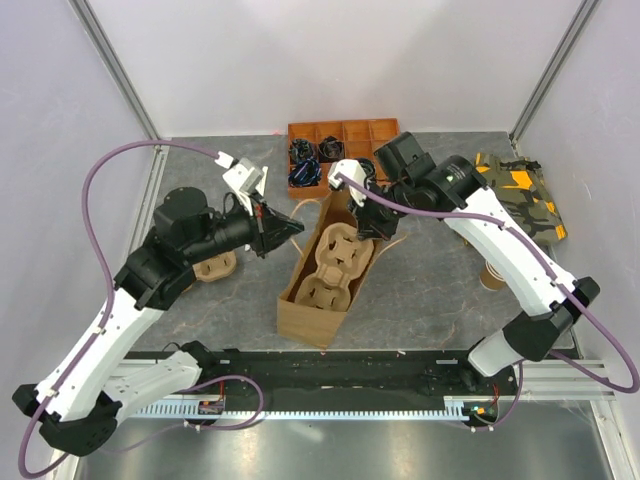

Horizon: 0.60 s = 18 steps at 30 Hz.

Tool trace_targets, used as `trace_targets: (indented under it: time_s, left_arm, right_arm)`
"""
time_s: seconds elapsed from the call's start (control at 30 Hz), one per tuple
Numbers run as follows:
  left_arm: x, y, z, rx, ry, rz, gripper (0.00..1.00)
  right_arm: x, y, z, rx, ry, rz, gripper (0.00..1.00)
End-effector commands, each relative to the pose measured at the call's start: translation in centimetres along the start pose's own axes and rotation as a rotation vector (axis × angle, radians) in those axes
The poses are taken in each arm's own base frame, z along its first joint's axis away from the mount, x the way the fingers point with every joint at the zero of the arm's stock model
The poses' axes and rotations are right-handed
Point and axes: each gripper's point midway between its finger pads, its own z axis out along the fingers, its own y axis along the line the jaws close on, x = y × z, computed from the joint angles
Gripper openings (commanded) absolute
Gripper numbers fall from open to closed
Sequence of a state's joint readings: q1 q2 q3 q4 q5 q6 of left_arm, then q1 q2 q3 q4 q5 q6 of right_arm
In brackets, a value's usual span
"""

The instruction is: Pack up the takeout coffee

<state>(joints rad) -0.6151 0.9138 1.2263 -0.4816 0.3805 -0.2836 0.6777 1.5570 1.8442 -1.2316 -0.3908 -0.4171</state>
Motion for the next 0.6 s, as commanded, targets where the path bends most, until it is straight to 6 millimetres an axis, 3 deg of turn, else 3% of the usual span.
trace_targets:
  time_s: [0.0, 0.27, 0.57]
  left_arm:
    - [-0.3, -1.4, 0.7, 0.034, -0.052, 0.029, 0.02]
    - [1.2, -1.4, 1.3, 0.025, -0.057, -0.007, 0.02]
    - [1.6, -1.4, 0.1, 0.031, -0.088, 0.023, 0.02]
  right_arm:
    - [-1.6, 0.5, -0.1, 0.020, -0.109, -0.055, 0.00]
    - [-0.7, -0.4, 1.7, 0.119, -0.185, -0.040, 0.00]
    - [0.9, -0.2, 4.7, 0.096, -0.141, -0.030, 0.00]
